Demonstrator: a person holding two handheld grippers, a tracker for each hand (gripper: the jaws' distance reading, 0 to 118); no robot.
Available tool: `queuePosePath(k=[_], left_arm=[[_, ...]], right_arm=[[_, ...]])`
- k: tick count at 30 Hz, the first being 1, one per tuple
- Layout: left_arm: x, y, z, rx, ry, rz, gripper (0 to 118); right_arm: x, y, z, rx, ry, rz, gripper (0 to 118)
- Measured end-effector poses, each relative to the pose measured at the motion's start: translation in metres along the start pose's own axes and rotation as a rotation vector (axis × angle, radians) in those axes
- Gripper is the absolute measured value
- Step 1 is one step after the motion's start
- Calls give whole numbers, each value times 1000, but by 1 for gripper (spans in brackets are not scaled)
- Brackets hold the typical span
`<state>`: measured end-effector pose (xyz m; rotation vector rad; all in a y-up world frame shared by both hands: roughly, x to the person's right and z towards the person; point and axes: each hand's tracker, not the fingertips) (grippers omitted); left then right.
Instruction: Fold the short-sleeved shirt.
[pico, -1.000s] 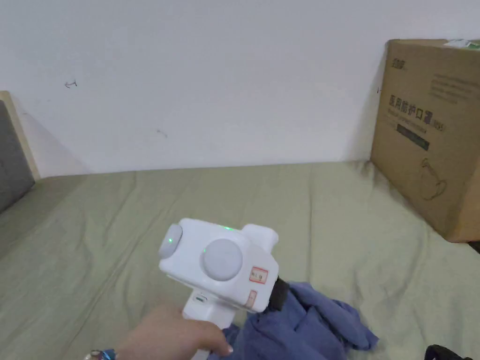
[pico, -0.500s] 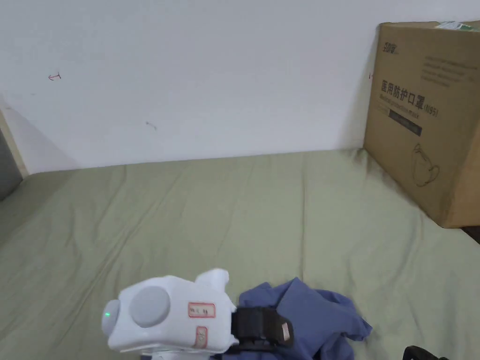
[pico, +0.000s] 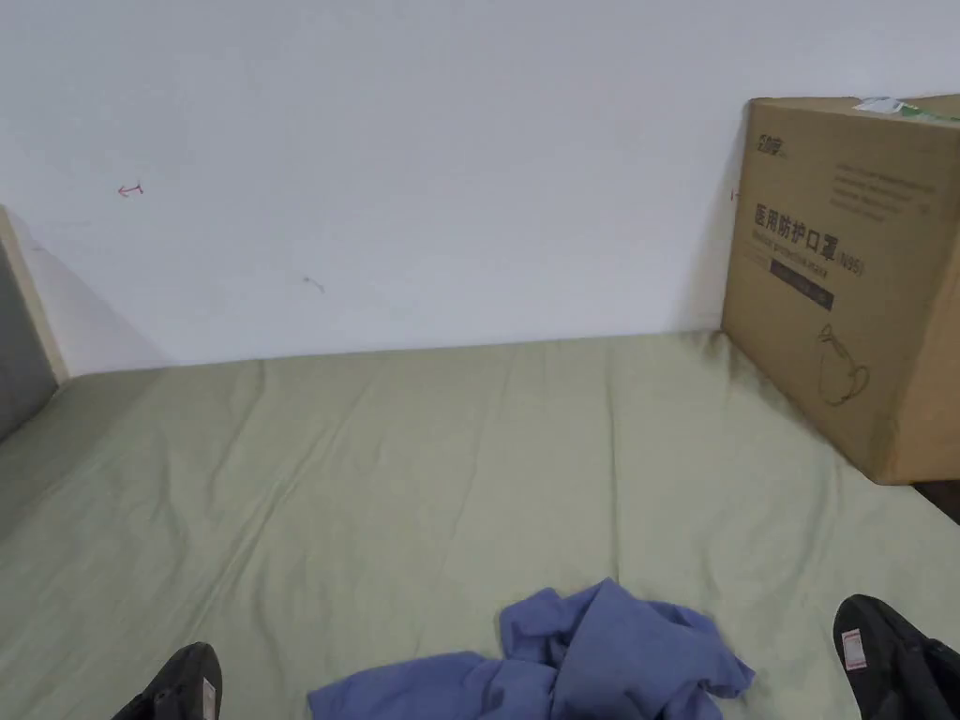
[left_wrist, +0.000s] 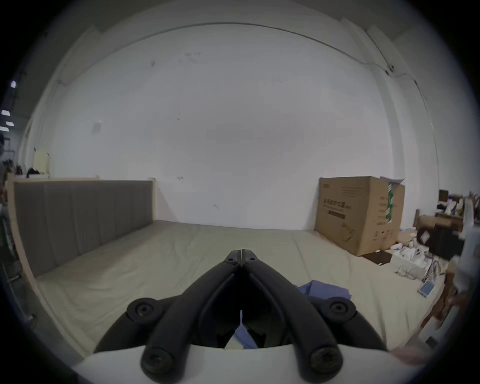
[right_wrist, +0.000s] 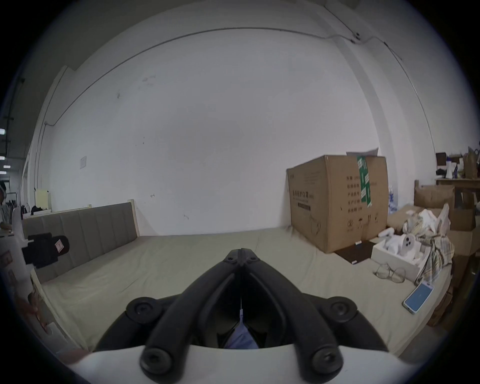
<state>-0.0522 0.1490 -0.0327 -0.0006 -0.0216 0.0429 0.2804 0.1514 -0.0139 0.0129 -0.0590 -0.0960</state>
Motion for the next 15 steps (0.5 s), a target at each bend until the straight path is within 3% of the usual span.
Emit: queuePosePath(k=[6,9,11,14,15], left_arm=[[1,10,-7,-27,-74,3,0],[-13,27,-32,-72,-106,116,0],[-24,35,-82,-318,-146,117,0],[-53,8,-171,-679,-228,315,0],[-54,-8,-201,-767,-229,284,0]], right_arm=[[-12,2,-3,-38,37,7,0],[-11,1,-5,-65,41,-1,0],[-8,0,-8,-88,49,-14,0],[-2,-5,-13,-129,44,-33,0],[0,-8,-15,-138,44,-46,0]])
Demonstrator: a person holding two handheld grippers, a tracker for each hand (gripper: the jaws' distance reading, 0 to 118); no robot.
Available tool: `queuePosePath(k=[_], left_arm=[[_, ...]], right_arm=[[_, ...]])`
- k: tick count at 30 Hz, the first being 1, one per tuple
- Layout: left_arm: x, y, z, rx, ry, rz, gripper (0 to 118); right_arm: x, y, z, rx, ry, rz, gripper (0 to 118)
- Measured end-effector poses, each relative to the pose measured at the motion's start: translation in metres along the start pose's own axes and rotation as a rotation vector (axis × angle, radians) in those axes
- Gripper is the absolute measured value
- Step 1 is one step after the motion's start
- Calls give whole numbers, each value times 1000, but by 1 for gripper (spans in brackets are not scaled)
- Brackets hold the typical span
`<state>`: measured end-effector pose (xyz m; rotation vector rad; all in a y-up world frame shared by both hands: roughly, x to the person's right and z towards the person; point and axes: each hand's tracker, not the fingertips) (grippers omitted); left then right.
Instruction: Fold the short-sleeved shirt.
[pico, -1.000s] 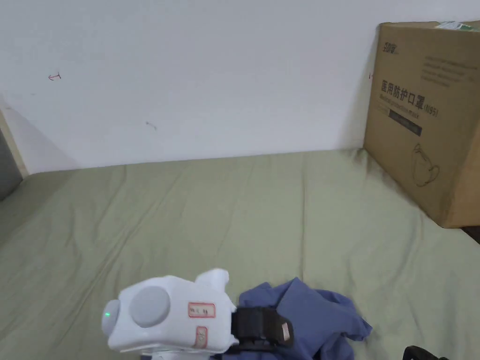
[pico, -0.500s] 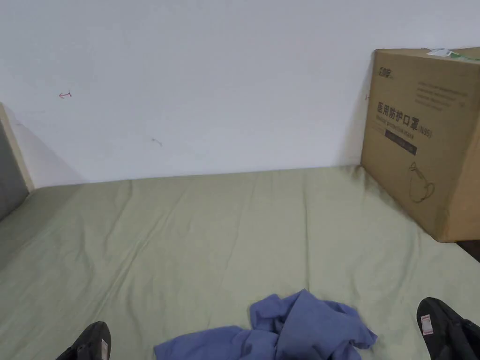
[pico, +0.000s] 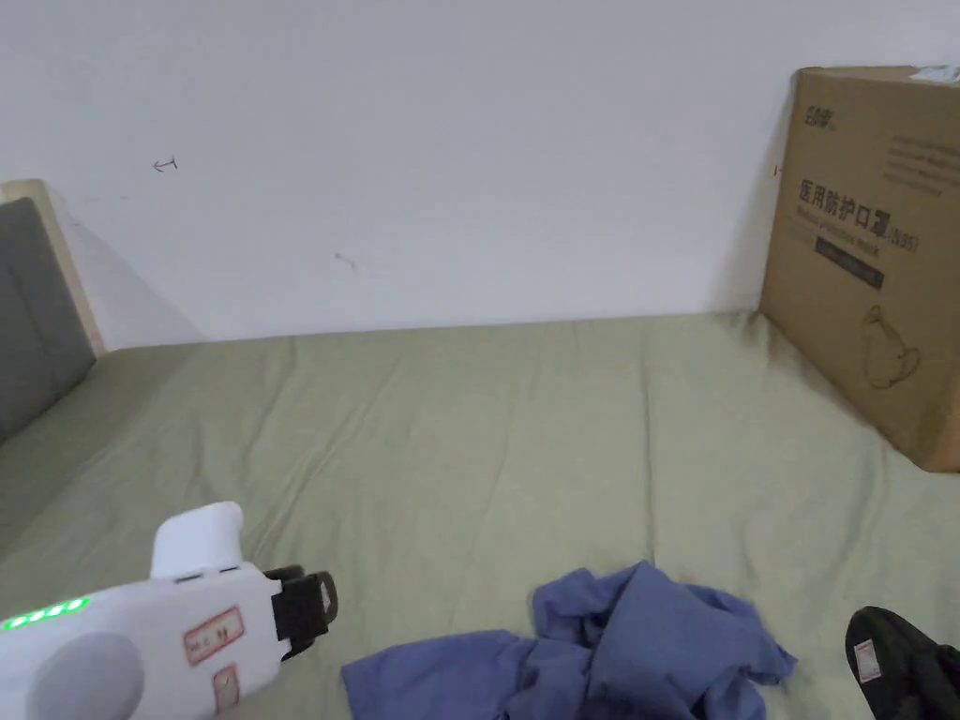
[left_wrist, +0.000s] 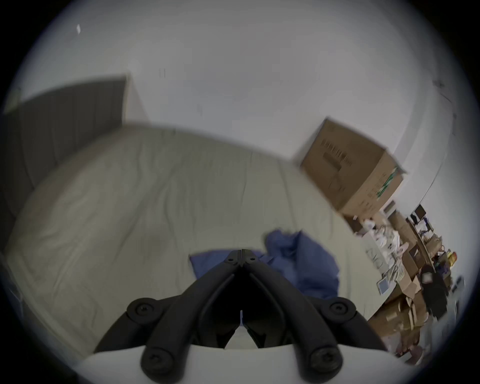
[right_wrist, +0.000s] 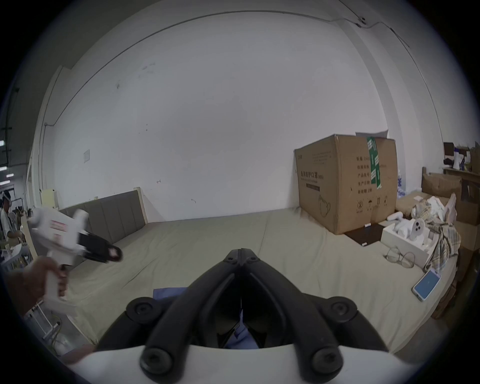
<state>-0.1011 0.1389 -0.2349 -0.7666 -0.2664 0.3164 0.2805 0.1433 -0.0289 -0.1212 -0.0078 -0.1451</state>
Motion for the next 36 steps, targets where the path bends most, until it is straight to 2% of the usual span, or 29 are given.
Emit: queuePosePath(k=[1,2,3,4,5,7,11,14,17,19,20,21,22,23,25,26,27,29,30,31,32,33,34,35,36], left_arm=[[-10,7,-25,-52,59,-11,1],[-17,13,-45,-111,135,-50,17],[-24,14,-65,-130,180,-82,43],[-27,14,-85,-166,185,-77,77],[-37,14,-104,-220,186,-27,99],[-49,11,-132,-269,188,12,96],[-52,-2,-178,-379,214,6,96],[-53,-19,-204,-458,244,-47,98],[-32,-30,-205,-400,298,-147,107],[-12,-40,-197,-346,311,-229,102],[-3,-43,-185,-304,310,-281,80],[8,-47,-176,-261,287,-334,48],[17,-50,-171,-237,247,-362,2],[22,-56,-163,-206,209,-379,2],[22,-54,-144,-178,1,-267,2],[25,-55,-138,-168,-11,-245,2],[29,-58,-129,-130,41,-247,2],[27,-62,-105,-79,26,-223,2],[24,-65,-94,-62,5,-182,2],[20,-67,-83,-36,-9,-143,2],[17,-69,-75,-12,-24,-110,2],[14,-72,-66,18,-35,-93,2],[12,-75,-58,31,-38,-91,2],[11,-76,-54,23,-33,-99,2],[9,-76,-53,20,-29,-104,2]], right_arm=[[2,-4,-2,-5,-2,-7,0],[4,-7,-3,-12,-7,-12,0],[5,-11,-6,-30,-14,-15,0],[7,-15,-9,-51,-18,-19,0],[11,-19,-11,-74,-20,-25,0],[16,-26,-17,-110,-22,-35,0],[28,-34,-31,-159,-49,-46,0],[35,-38,-39,-182,-64,-83,0],[37,-42,-46,-202,-71,-106,0],[35,-45,-49,-210,-72,-105,0],[34,-46,-50,-213,-71,-99,0],[30,-46,-50,-211,-76,-84,0],[28,-46,-52,-205,-80,-69,0],[27,-45,-55,-197,-70,-58,0],[30,-34,-69,-172,-11,-31,0],[33,-25,-82,-178,36,-28,0],[38,-14,-104,-222,77,-23,0],[47,10,-153,-341,131,-14,0],[50,20,-183,-420,148,-14,13],[52,30,-214,-511,164,-25,46],[52,35,-241,-595,199,-60,96],[50,37,-276,-722,216,-96,112],[45,35,-302,-794,215,-131,114],[37,33,-323,-869,184,-104,114],[25,26,-349,-952,190,-44,114]])
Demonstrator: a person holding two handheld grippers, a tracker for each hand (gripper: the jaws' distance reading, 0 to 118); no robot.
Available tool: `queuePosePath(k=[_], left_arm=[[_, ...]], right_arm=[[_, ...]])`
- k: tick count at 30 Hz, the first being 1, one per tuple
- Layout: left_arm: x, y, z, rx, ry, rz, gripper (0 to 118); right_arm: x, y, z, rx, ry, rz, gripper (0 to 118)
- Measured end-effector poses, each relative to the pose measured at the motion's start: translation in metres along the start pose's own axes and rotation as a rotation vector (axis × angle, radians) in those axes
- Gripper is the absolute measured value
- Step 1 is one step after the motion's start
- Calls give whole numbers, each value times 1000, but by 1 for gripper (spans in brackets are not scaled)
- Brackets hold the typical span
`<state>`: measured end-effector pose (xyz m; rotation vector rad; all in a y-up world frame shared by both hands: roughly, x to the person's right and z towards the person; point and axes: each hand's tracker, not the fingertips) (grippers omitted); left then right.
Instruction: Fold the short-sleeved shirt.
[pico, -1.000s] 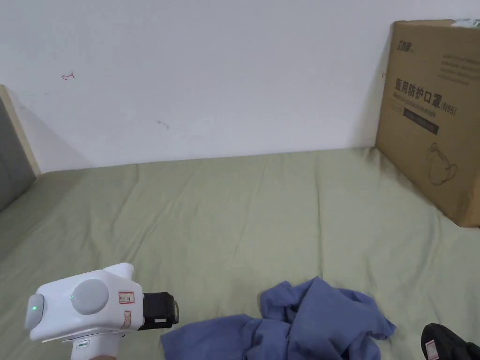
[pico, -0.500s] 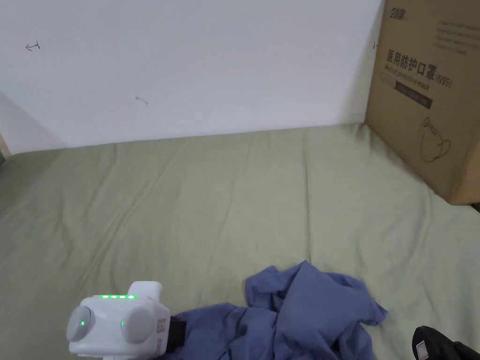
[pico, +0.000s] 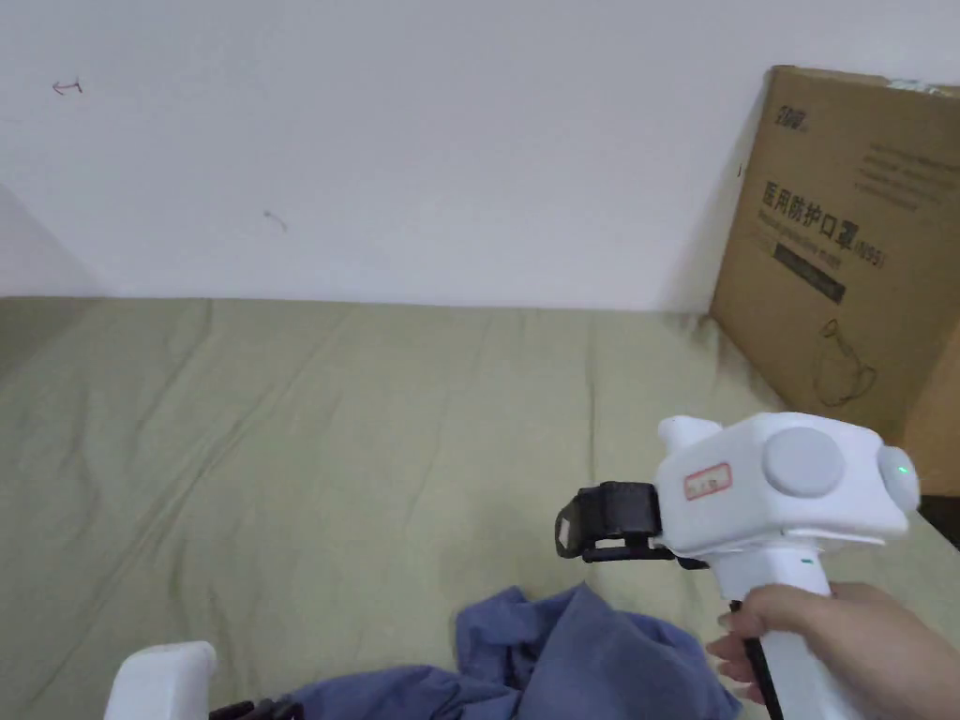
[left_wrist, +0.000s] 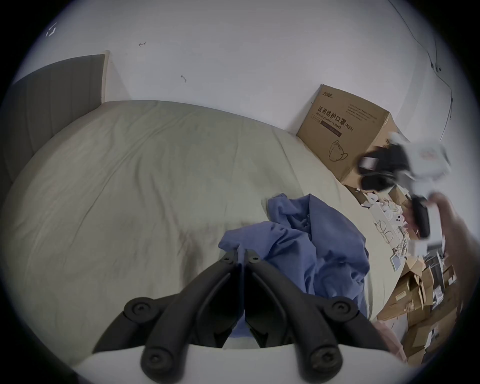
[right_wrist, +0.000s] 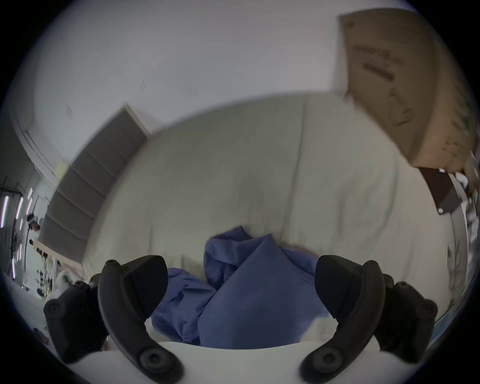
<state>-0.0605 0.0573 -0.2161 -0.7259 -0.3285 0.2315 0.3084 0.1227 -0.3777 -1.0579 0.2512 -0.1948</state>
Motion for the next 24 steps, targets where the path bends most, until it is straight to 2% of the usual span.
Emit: queuePosePath(k=[2,6,9,11,13,14,15,16,17,18,21,24], left_arm=[[-4,-3,5,-3,11,-10,2],[-14,-9,5,-24,17,-4,2],[-22,-14,1,-42,36,12,2],[-28,-17,0,-49,35,33,2],[-31,-21,-1,-50,31,41,2],[-32,-21,-1,-52,30,41,2],[-32,-22,-1,-53,30,38,2],[-32,-23,1,-51,29,34,2],[-32,-22,2,-50,23,32,2],[-32,-20,4,-50,12,32,2],[-31,-14,14,-42,7,46,2],[-33,1,34,3,24,52,2]], right_arm=[[-13,24,-42,-119,-35,50,114],[-46,39,-122,-286,-183,206,114],[-64,29,-167,-394,-195,311,114],[-66,21,-185,-453,-197,308,111],[-65,13,-185,-450,-190,317,102],[-65,13,-173,-396,-181,337,93],[-65,15,-165,-380,-136,355,70],[-64,18,-155,-361,-156,377,28],[-60,20,-143,-320,-181,389,7],[-56,20,-127,-271,-192,365,7],[-41,25,-74,-178,-93,306,7],[-26,22,-11,-30,-101,281,7]])
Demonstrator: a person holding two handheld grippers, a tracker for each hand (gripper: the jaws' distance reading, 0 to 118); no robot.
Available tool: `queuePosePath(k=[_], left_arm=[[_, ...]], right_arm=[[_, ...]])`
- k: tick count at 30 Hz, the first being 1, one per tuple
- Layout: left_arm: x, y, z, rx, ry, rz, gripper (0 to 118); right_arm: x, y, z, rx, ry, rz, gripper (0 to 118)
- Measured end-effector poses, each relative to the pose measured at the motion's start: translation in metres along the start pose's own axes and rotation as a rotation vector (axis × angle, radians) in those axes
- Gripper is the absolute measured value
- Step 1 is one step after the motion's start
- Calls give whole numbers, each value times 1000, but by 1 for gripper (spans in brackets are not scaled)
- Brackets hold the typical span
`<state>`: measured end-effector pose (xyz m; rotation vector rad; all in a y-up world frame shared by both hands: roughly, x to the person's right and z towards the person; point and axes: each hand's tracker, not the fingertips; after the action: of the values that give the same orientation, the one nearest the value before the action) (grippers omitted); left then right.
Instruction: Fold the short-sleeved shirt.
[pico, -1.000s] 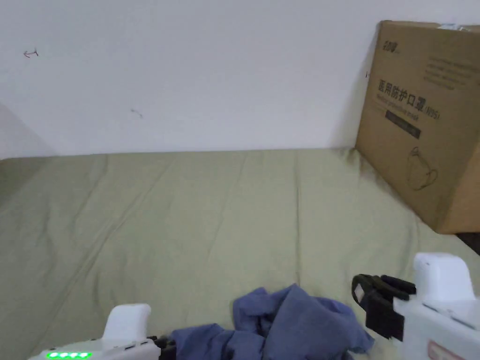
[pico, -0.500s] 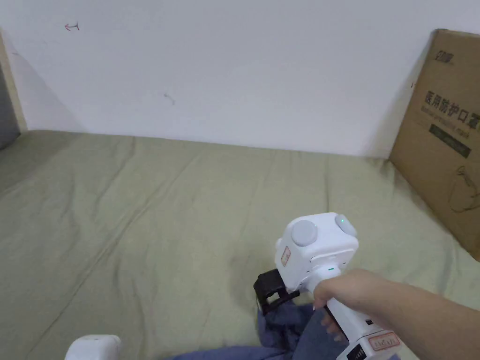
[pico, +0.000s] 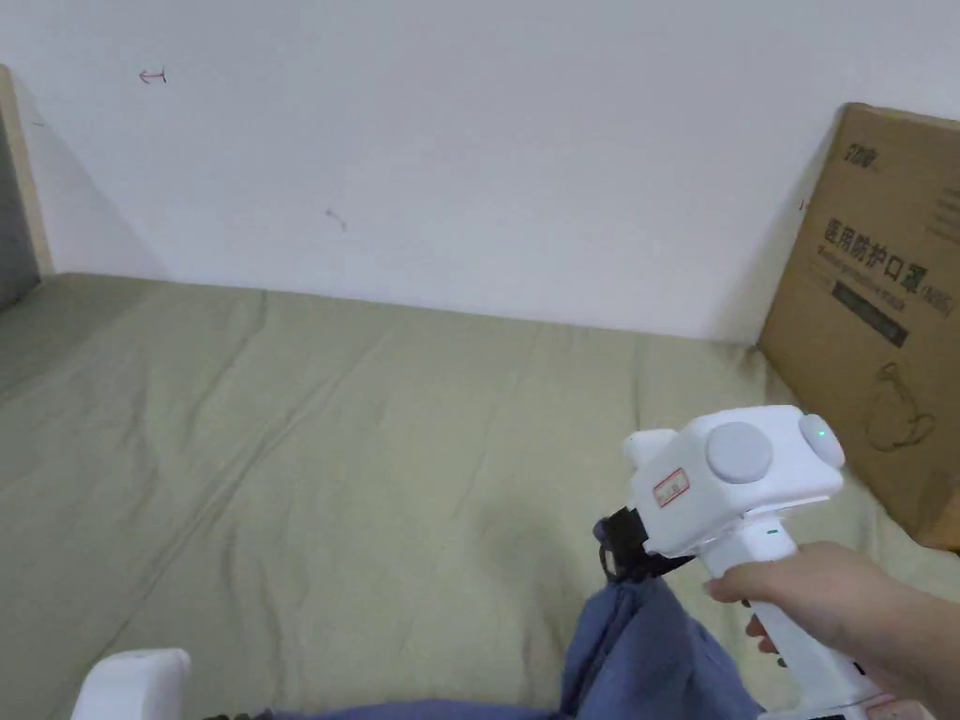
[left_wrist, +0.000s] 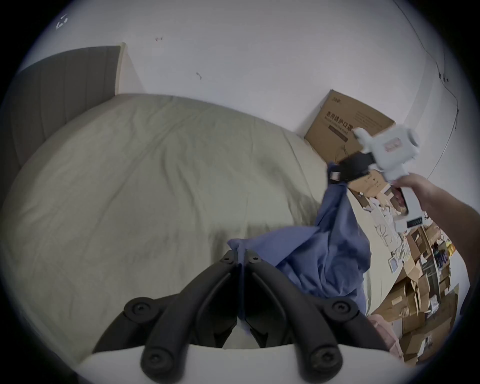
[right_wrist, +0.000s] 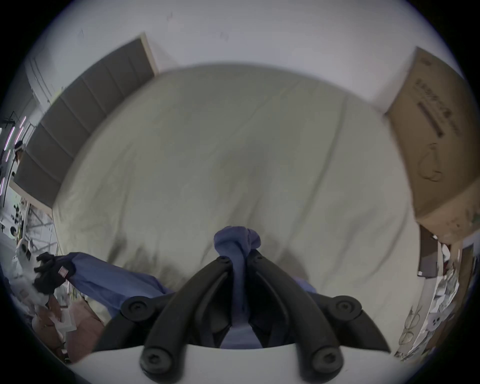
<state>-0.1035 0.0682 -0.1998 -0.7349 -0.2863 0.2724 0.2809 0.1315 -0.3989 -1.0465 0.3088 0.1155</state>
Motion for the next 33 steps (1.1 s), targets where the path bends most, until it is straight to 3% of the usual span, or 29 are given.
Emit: queuePosePath(k=[6,10,14,20,33], left_arm=[[-5,58,49,91,-2,-22,2],[7,109,82,142,27,-99,2],[29,161,117,194,-15,-135,2],[47,230,158,292,51,-182,2],[60,353,190,456,130,-149,2]], right_arm=[[45,-21,123,193,45,-198,7],[48,-31,193,302,58,-259,7],[39,-26,246,395,32,-256,7],[35,-14,307,475,20,-267,7],[67,69,387,654,-48,-356,7]])
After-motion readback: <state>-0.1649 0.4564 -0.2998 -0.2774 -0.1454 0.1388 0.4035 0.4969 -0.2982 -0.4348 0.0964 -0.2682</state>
